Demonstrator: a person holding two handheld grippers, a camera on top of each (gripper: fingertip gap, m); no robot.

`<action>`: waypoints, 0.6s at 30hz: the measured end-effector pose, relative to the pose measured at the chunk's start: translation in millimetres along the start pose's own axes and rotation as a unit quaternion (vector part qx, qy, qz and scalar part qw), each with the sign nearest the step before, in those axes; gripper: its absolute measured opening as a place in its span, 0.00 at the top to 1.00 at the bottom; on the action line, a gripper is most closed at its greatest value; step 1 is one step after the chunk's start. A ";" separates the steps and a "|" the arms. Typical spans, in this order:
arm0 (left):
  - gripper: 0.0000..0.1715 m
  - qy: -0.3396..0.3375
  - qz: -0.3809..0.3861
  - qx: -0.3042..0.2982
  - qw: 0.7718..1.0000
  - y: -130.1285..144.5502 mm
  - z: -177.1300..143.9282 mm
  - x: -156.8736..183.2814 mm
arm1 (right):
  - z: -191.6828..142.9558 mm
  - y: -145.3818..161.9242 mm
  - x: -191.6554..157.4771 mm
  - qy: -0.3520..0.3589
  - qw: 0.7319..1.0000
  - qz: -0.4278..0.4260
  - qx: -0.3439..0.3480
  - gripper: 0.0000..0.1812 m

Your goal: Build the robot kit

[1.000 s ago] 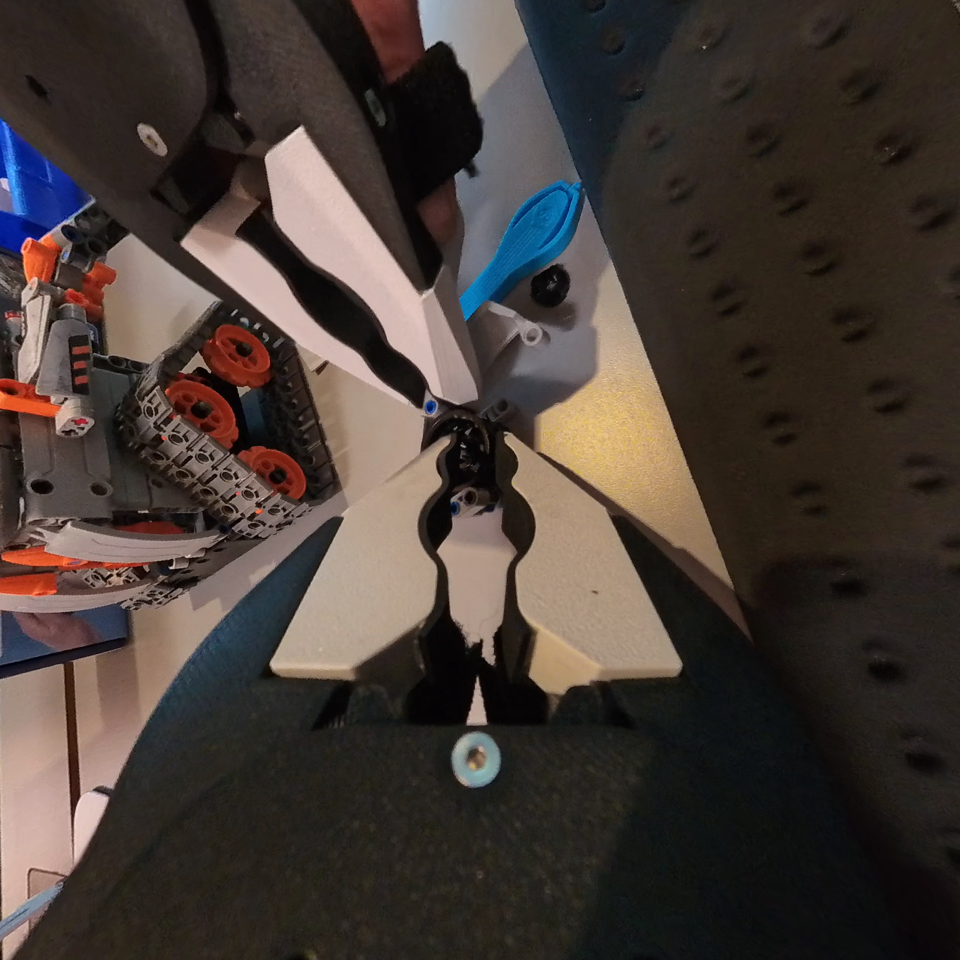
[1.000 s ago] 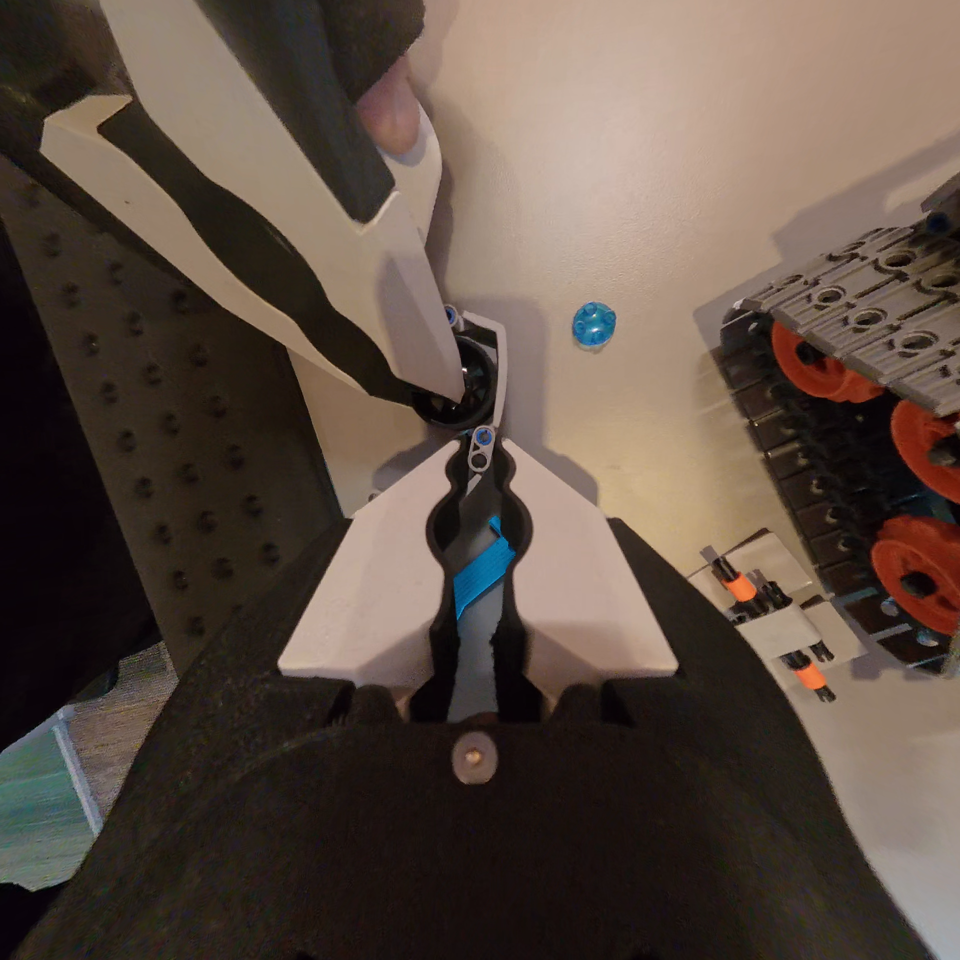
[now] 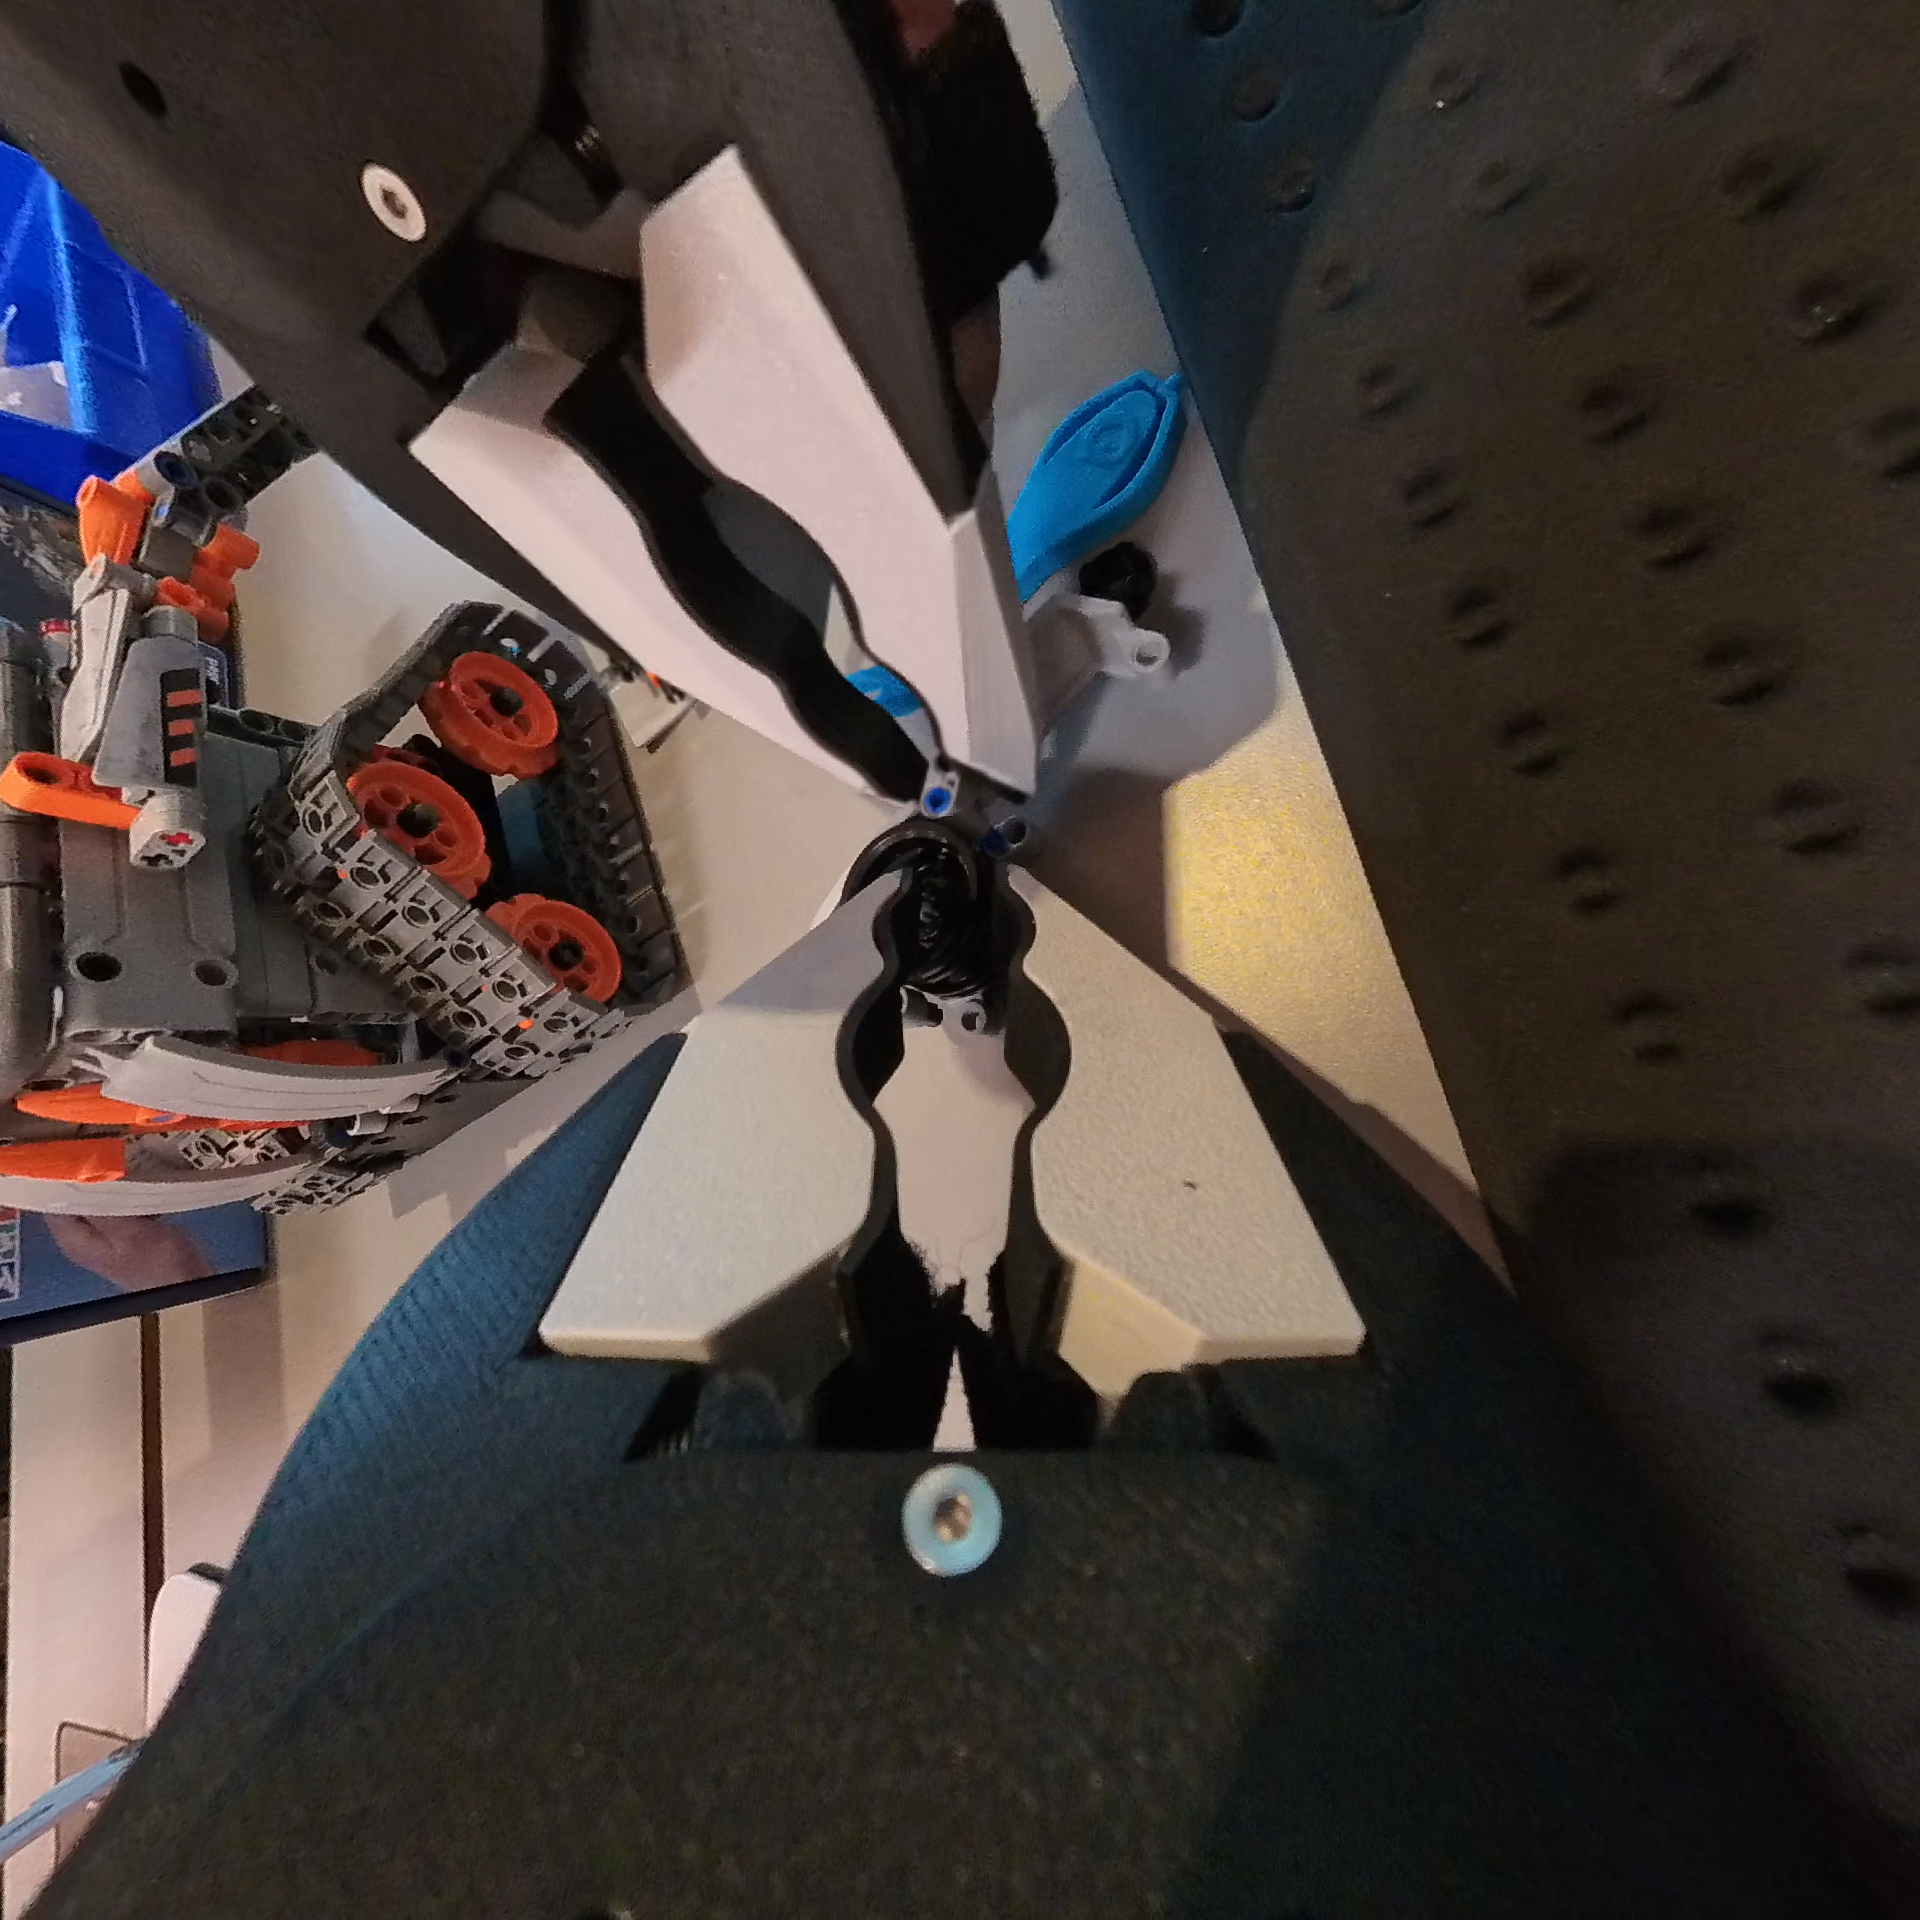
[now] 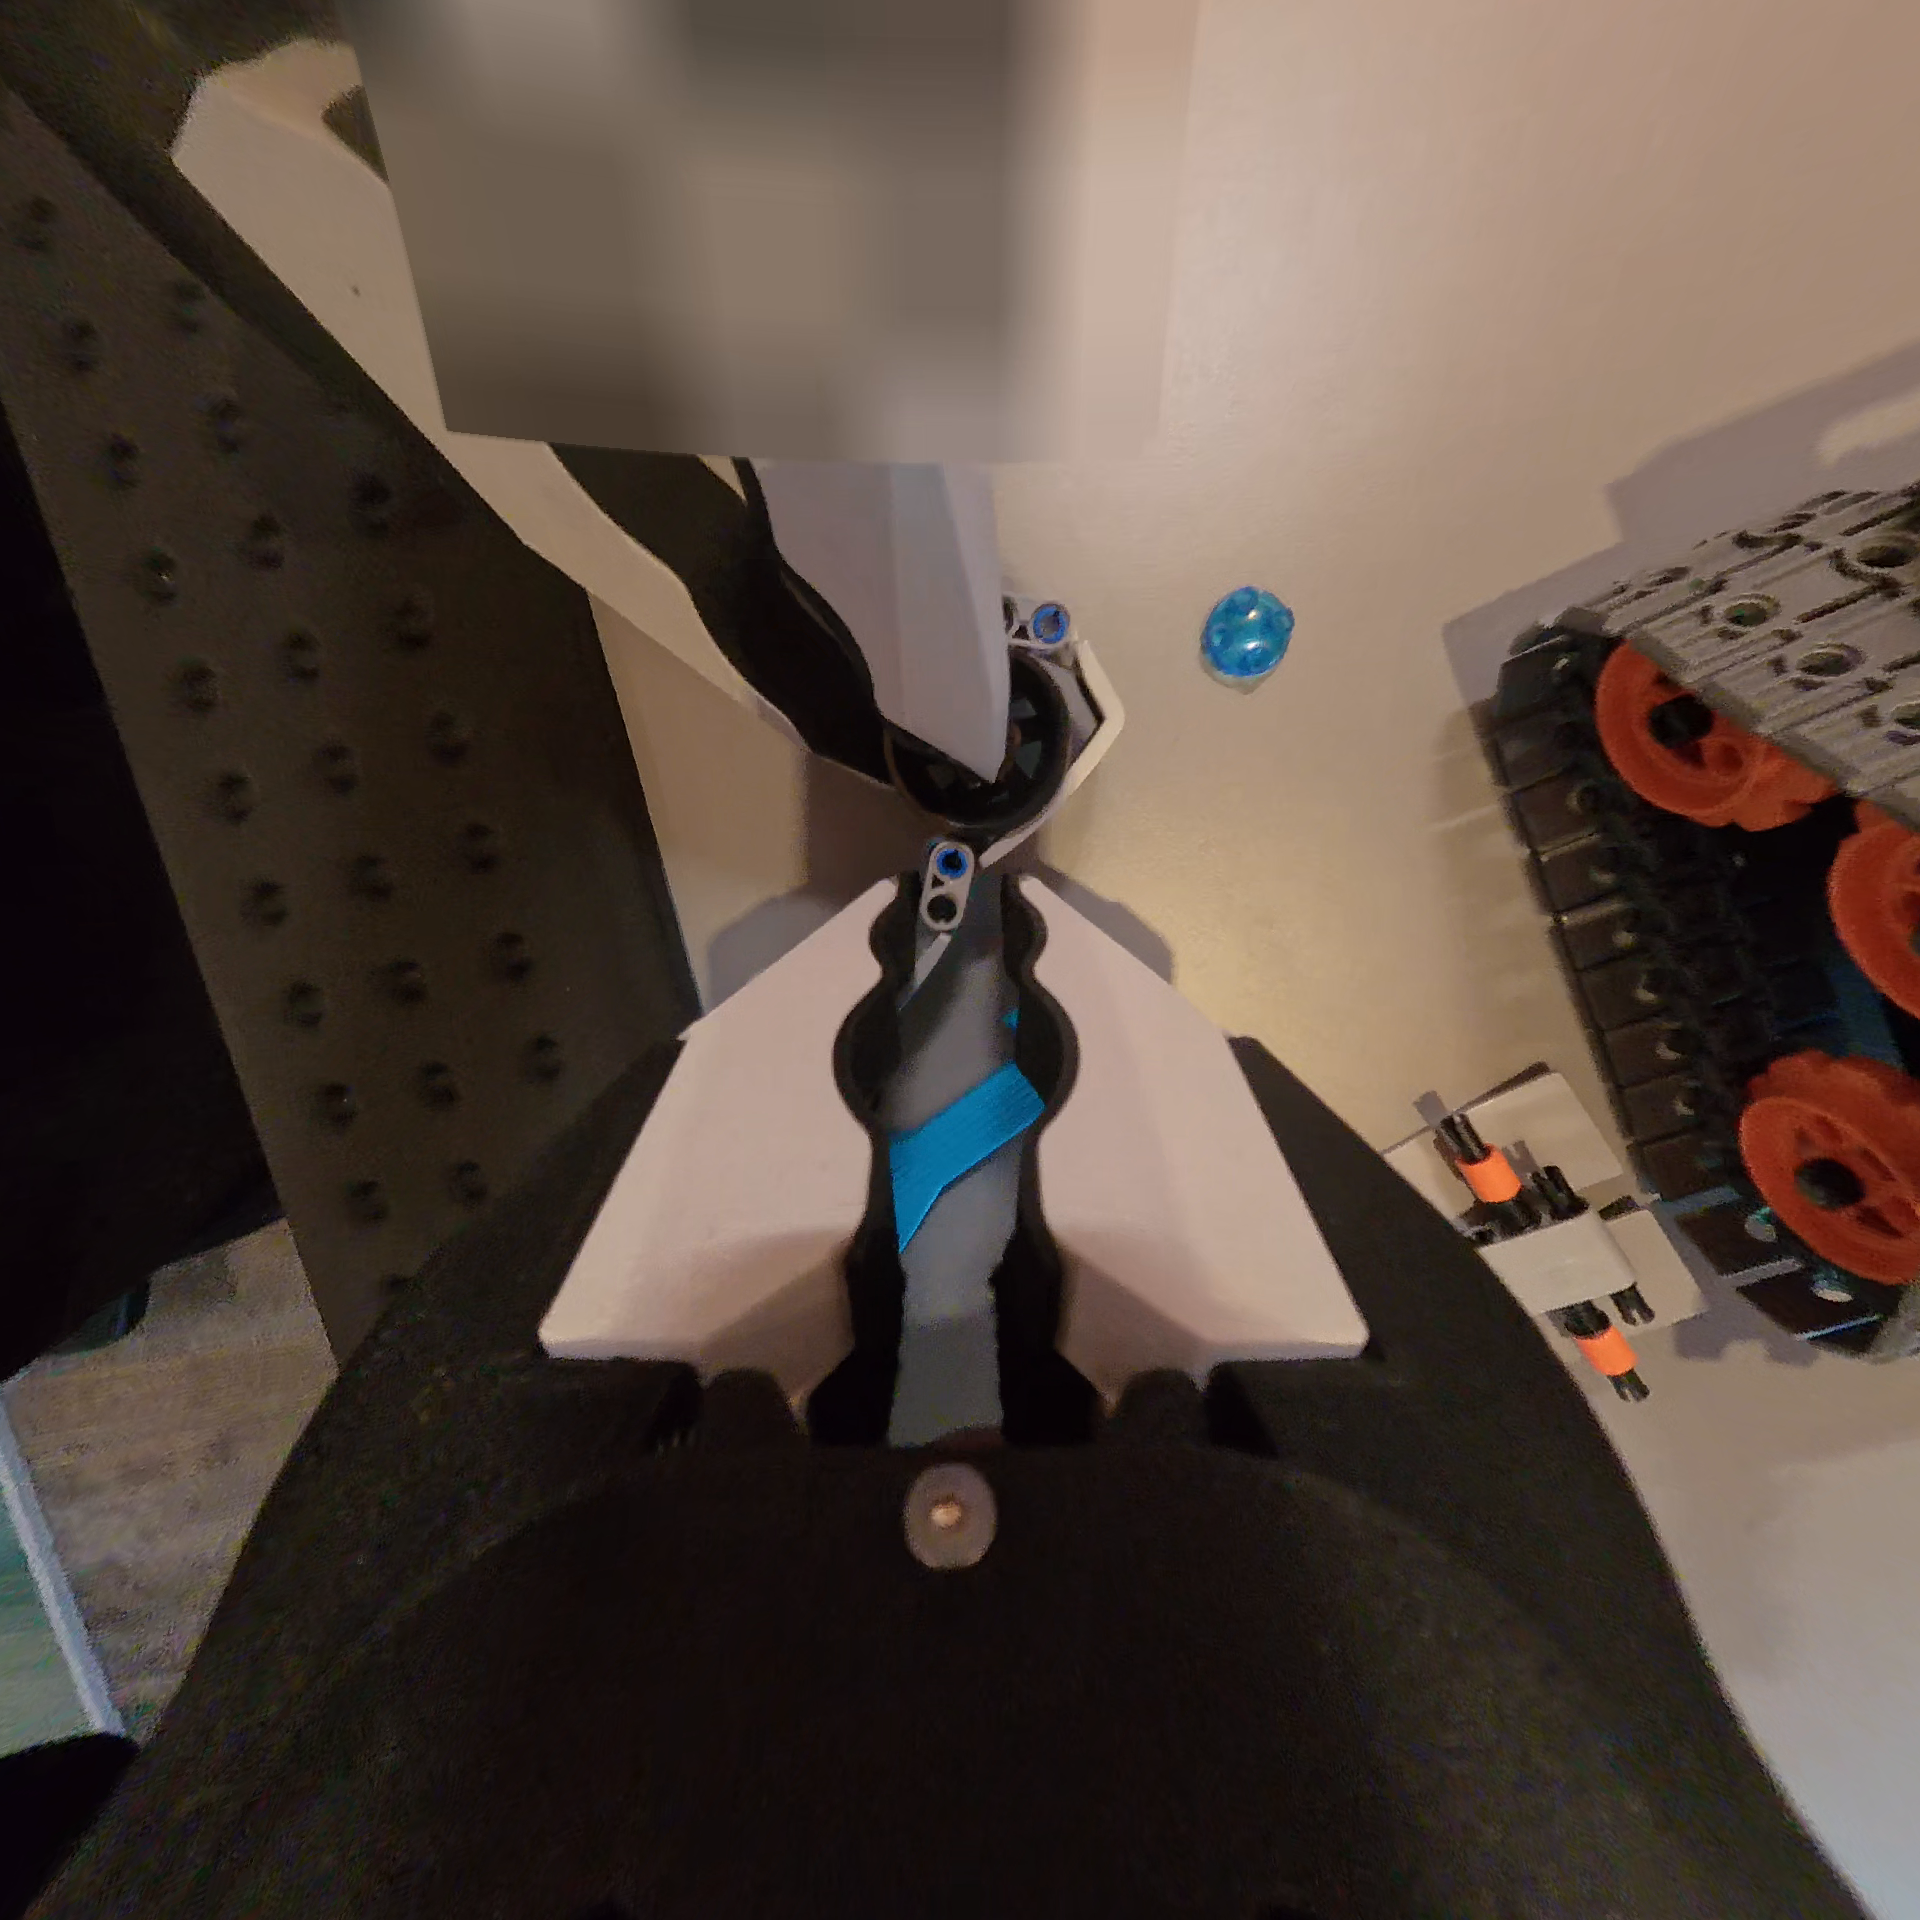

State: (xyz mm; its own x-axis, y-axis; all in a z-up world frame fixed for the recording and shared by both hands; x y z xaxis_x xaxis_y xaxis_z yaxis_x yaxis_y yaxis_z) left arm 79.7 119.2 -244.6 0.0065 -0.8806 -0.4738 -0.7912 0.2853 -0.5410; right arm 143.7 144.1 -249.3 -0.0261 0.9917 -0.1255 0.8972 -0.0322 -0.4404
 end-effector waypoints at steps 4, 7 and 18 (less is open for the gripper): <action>0.94 0.000 -0.003 0.005 1.000 0.2 0.1 -0.2 | 0.6 2.3 0.5 0.003 1.000 0.010 0.010 0.92; 0.94 0.000 -0.006 0.008 1.000 0.3 0.6 -0.4 | 0.9 -1.2 1.6 0.008 0.999 0.019 0.036 0.92; 0.94 -0.004 0.005 0.012 1.000 -1.2 1.0 1.7 | 0.9 -1.3 2.4 0.021 1.000 0.002 0.003 0.97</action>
State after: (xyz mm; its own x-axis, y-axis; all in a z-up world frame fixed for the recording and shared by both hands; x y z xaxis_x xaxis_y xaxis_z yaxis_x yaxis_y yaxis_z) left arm 81.3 117.8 -245.4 0.0026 -0.8747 -0.4846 -0.7761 0.3038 -0.5526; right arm 142.1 146.4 -249.9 -0.0031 0.9959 -0.0903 0.8949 -0.0375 -0.4447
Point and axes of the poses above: each gripper's, where its closed fingertips meet, z out along the fingers, y out of its underside, x = y × z across the jaws, the point moved 5 cm from there along -z, back along the fingers, and after that the axes turned 1 degree about z, right-handed, at the moved point
